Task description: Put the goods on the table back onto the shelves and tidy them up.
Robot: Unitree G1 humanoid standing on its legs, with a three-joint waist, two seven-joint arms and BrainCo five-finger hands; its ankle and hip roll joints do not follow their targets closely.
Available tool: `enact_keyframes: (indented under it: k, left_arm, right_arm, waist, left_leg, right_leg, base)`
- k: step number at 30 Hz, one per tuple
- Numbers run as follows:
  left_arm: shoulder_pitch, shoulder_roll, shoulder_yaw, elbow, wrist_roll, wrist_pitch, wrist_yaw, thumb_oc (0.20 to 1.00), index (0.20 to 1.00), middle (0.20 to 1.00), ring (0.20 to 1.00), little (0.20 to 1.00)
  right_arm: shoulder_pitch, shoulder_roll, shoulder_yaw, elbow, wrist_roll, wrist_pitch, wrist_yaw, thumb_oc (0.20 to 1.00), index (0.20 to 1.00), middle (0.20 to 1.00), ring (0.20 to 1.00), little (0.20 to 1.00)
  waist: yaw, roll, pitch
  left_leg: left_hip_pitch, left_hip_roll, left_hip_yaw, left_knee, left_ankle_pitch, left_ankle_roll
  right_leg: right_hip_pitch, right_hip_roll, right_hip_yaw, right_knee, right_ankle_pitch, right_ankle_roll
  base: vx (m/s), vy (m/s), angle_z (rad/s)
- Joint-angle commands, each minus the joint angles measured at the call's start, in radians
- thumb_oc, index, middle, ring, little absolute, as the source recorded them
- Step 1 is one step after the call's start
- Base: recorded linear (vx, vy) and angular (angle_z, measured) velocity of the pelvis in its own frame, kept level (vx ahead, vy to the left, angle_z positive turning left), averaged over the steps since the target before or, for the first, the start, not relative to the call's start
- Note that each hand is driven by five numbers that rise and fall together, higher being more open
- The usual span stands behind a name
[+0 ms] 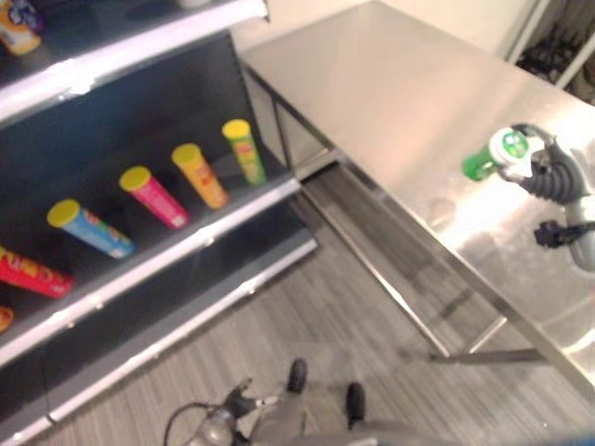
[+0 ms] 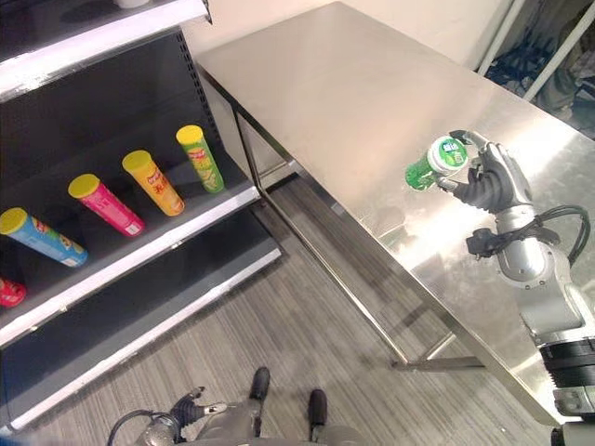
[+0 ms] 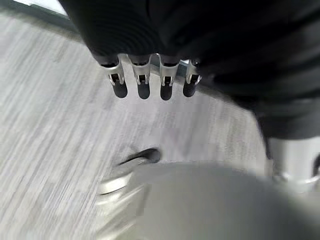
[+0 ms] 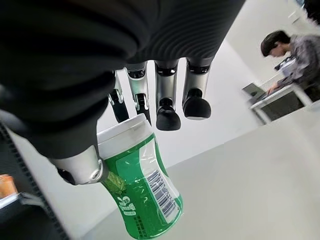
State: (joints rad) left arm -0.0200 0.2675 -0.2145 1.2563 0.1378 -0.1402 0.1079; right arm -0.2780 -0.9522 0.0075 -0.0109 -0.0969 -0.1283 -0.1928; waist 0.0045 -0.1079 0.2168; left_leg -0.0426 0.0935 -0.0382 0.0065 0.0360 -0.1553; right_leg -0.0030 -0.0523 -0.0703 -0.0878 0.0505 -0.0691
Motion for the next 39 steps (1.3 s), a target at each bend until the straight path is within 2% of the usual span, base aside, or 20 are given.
enact_keyframes:
  k: [1, 3, 4, 5, 6, 11, 13, 14, 15, 16, 17, 19, 23, 25, 26, 29, 32, 34, 36, 39]
  left_arm:
    - [0.038, -0.076, -0.146, 0.010, 0.101, -0.008, -0.022, 1.000, 1.000, 1.000, 1.000, 1.000]
    - [0.041, -0.077, -0.162, 0.002, 0.117, -0.010, -0.030, 1.000, 1.000, 1.000, 1.000, 1.000]
    - [0.041, -0.081, -0.172, -0.002, 0.124, -0.008, -0.038, 1.000, 1.000, 1.000, 1.000, 1.000]
    - [0.041, -0.083, -0.182, -0.005, 0.128, -0.006, -0.047, 1.000, 1.000, 1.000, 1.000, 1.000]
    - [0.042, -0.084, -0.182, -0.005, 0.128, -0.006, -0.047, 1.000, 1.000, 1.000, 1.000, 1.000]
    - [0.034, -0.101, -0.211, -0.016, 0.142, -0.002, -0.054, 1.000, 1.000, 1.000, 1.000, 1.000]
    - [0.028, -0.109, -0.232, -0.031, 0.140, -0.006, -0.052, 1.000, 1.000, 1.000, 1.000, 1.000]
    - [0.023, -0.113, -0.242, -0.040, 0.136, -0.008, -0.051, 1.000, 1.000, 1.000, 1.000, 1.000]
    - [0.017, -0.117, -0.253, -0.057, 0.127, -0.011, -0.057, 1.000, 1.000, 1.000, 1.000, 1.000]
    - [0.010, -0.122, -0.279, -0.070, 0.137, -0.014, -0.054, 1.000, 1.000, 1.000, 1.000, 1.000]
    - [0.010, -0.121, -0.279, -0.070, 0.137, -0.013, -0.055, 1.000, 1.000, 1.000, 1.000, 1.000]
    - [0.004, -0.116, -0.293, -0.083, 0.147, -0.016, -0.056, 1.000, 1.000, 1.000, 1.000, 1.000]
    - [0.027, -0.103, -0.222, -0.068, 0.127, -0.009, -0.035, 1.000, 1.000, 1.000, 1.000, 1.000]
    - [0.039, -0.095, -0.199, -0.064, 0.119, -0.008, -0.029, 1.000, 1.000, 1.000, 1.000, 1.000]
    - [0.057, -0.075, -0.144, -0.057, 0.093, -0.003, -0.016, 1.000, 1.000, 1.000, 1.000, 1.000]
    - [0.077, -0.055, -0.039, -0.022, 0.009, 0.008, -0.004, 1.000, 1.000, 1.000, 1.000, 1.000]
    - [0.092, -0.046, 0.008, 0.006, -0.020, 0.015, -0.009, 1.000, 1.000, 1.000, 1.000, 1.000]
    - [0.098, -0.049, -0.003, 0.041, 0.001, 0.017, -0.015, 1.000, 1.000, 1.000, 1.000, 1.000]
    - [0.101, -0.050, -0.010, 0.069, 0.027, 0.019, -0.019, 1.000, 1.000, 1.000, 1.000, 1.000]
    - [0.091, -0.046, 0.003, 0.085, 0.019, 0.021, -0.019, 1.000, 1.000, 1.000, 1.000, 1.000]
  right_arm:
    - [0.027, -0.016, -0.112, -0.036, 0.032, -0.068, -0.027, 0.200, 0.200, 0.200, 0.200, 0.200]
    - [0.042, -0.016, -0.127, -0.041, 0.036, -0.070, -0.028, 0.200, 0.200, 0.200, 0.200, 0.200]
    - [0.052, -0.015, -0.138, -0.042, 0.034, -0.067, -0.027, 0.200, 0.200, 0.200, 0.200, 0.200]
    - [0.065, -0.015, -0.149, -0.034, 0.028, -0.063, -0.031, 0.200, 0.200, 0.200, 0.200, 0.200]
    - [0.066, -0.016, -0.150, -0.034, 0.028, -0.062, -0.031, 0.200, 0.200, 0.200, 0.200, 0.200]
    - [0.080, -0.014, -0.160, -0.026, 0.020, -0.050, -0.041, 0.200, 0.200, 0.200, 0.200, 0.200]
    - [0.087, -0.010, -0.166, -0.022, 0.021, -0.048, -0.049, 0.200, 0.200, 0.200, 0.200, 0.200]
    - [0.087, -0.008, -0.165, -0.020, 0.022, -0.046, -0.051, 0.200, 0.200, 0.200, 0.200, 0.200]
    - [0.092, -0.007, -0.173, -0.022, 0.024, -0.044, -0.056, 0.200, 0.200, 0.200, 0.200, 0.200]
    - [0.097, 0.000, -0.178, -0.016, 0.017, -0.026, -0.052, 0.200, 0.200, 0.200, 0.200, 0.200]
    - [0.098, 0.000, -0.179, -0.017, 0.017, -0.025, -0.052, 0.200, 0.200, 0.200, 0.200, 0.200]
    - [0.139, 0.020, -0.207, -0.022, 0.010, -0.022, -0.060, 0.200, 0.200, 0.200, 0.200, 0.200]
    - [0.211, 0.105, -0.220, -0.056, -0.047, 0.005, -0.036, 0.200, 0.200, 0.200, 0.200, 0.200]
    - [0.224, 0.125, -0.220, -0.060, -0.049, 0.003, -0.030, 0.200, 0.200, 0.200, 0.200, 0.200]
    - [0.251, 0.165, -0.217, -0.058, -0.037, 0.006, -0.021, 0.200, 0.200, 0.200, 0.200, 0.200]
    - [0.276, 0.214, -0.201, -0.056, -0.050, 0.011, -0.016, 0.200, 0.200, 0.200, 0.200, 0.200]
    - [0.319, 0.227, -0.206, -0.081, -0.036, -0.002, 0.007, 0.200, 0.200, 0.200, 0.200, 0.200]
    - [0.311, 0.230, -0.193, -0.093, -0.024, -0.017, 0.015, 0.200, 0.200, 0.200, 0.200, 0.200]
    - [0.296, 0.228, -0.164, -0.103, -0.008, -0.029, 0.029, 0.200, 0.200, 0.200, 0.200, 0.200]
    - [0.286, 0.220, -0.133, -0.112, 0.007, -0.041, 0.038, 0.200, 0.200, 0.200, 0.200, 0.200]
  waist:
    - [0.011, 0.028, -0.144]
    - [0.000, 0.042, -0.155]
    - [-0.011, 0.052, -0.165]
    - [-0.028, 0.071, -0.176]
    - [-0.031, 0.073, -0.177]
    - [-0.064, 0.111, -0.194]
    - [-0.066, 0.120, -0.197]
    - [-0.065, 0.123, -0.195]
    - [-0.061, 0.127, -0.188]
    - [-0.078, 0.117, -0.174]
    - [-0.078, 0.114, -0.175]
    - [-0.079, 0.107, -0.164]
    - [-0.059, 0.070, -0.143]
    - [-0.050, 0.051, -0.132]
    - [-0.038, 0.022, -0.115]
    - [-0.036, 0.000, -0.097]
    - [-0.036, 0.011, -0.092]
    - [-0.030, 0.009, -0.100]
    - [-0.028, -0.002, -0.111]
    - [-0.032, -0.015, -0.106]
  left_leg:
    - [0.093, 0.130, 0.048, -0.008, 0.003, 0.054]
    - [0.117, 0.155, 0.059, -0.014, 0.030, 0.043]
    - [0.134, 0.175, 0.069, -0.017, 0.060, 0.034]
    - [0.156, 0.209, 0.083, -0.018, 0.129, 0.010]
    - [0.156, 0.211, 0.080, -0.023, 0.133, 0.008]
    - [0.182, 0.273, 0.070, -0.037, 0.297, -0.060]
    - [0.182, 0.273, 0.050, -0.073, 0.299, -0.074]
    - [0.176, 0.264, 0.029, -0.092, 0.273, -0.072]
    - [0.153, 0.249, 0.013, -0.094, 0.213, -0.054]
    - [0.147, 0.216, 0.058, -0.094, 0.011, -0.025]
    - [0.145, 0.211, 0.058, -0.094, 0.014, -0.023]
    - [0.146, 0.154, 0.067, -0.094, -0.090, -0.004]
    - [0.191, 0.028, 0.054, -0.094, -0.199, 0.064]
    - [0.202, -0.005, 0.047, -0.094, -0.208, 0.084]
    - [0.214, -0.044, 0.020, -0.094, -0.217, 0.107]
    - [0.220, -0.078, -0.021, -0.094, -0.209, 0.133]
    - [0.210, -0.100, -0.075, -0.094, -0.186, 0.161]
    - [0.201, -0.110, -0.079, -0.094, -0.174, 0.172]
    - [0.204, -0.116, -0.078, -0.094, -0.175, 0.178]
    - [0.201, -0.118, -0.101, -0.094, -0.177, 0.180]
  right_leg:
    - [-0.054, -0.021, -0.017, 0.004, -0.042, 0.145]
    - [-0.062, -0.021, -0.036, 0.005, -0.043, 0.147]
    - [-0.071, -0.026, -0.054, 0.008, -0.044, 0.150]
    - [-0.091, -0.042, -0.082, 0.015, -0.037, 0.157]
    - [-0.091, -0.041, -0.085, 0.016, -0.038, 0.156]
    - [-0.149, -0.088, -0.150, 0.060, -0.022, 0.170]
    - [-0.173, -0.108, -0.162, 0.080, -0.013, 0.181]
    - [-0.188, -0.120, -0.161, 0.090, -0.005, 0.189]
    - [-0.200, -0.135, -0.163, 0.105, 0.000, 0.195]
    - [-0.221, -0.185, -0.145, 0.128, 0.030, 0.215]
    - [-0.224, -0.189, -0.144, 0.126, 0.035, 0.215]
    - [-0.237, -0.250, -0.145, 0.132, 0.080, 0.241]
    - [-0.216, -0.339, -0.127, 0.101, 0.180, 0.305]
    - [-0.206, -0.359, -0.115, 0.083, 0.203, 0.313]
    - [-0.183, -0.376, -0.074, 0.046, 0.235, 0.319]
    - [-0.192, -0.339, 0.081, 0.059, 0.259, 0.307]
    - [-0.166, -0.202, 0.186, 0.141, 0.113, 0.267]
    - [-0.149, -0.150, 0.151, 0.163, 0.072, 0.252]
    - [-0.140, -0.108, 0.132, 0.155, 0.067, 0.241]
    - [-0.182, -0.026, 0.192, 0.132, 0.084, 0.236]
  base:
    - [-0.07, 0.066, 0.40]
    - [-0.07, 0.074, 0.42]
    - [-0.17, 0.205, 0.55]
    - [-0.13, 0.158, 0.54]
    - [-0.17, 0.190, 0.69]
    - [-0.19, 0.199, 0.58]
    - [-0.23, 0.237, 0.55]
    - [-0.25, 0.208, 0.46]
    - [-0.35, 0.232, 0.41]
    - [-0.28, 0.166, 0.28]
    - [-0.31, 0.248, 0.43]
    - [-0.25, 0.295, 0.54]
    - [-0.20, 0.303, 0.20]
    - [-0.17, 0.217, -0.13]
    - [-0.25, 0.275, -0.20]
    - [-0.20, 0.191, 0.25]
    - [-0.12, 0.181, 0.67]
    - [-0.04, 0.123, 0.51]
    - [0.04, 0.014, 0.14]
    - [0.08, -0.021, 0.00]
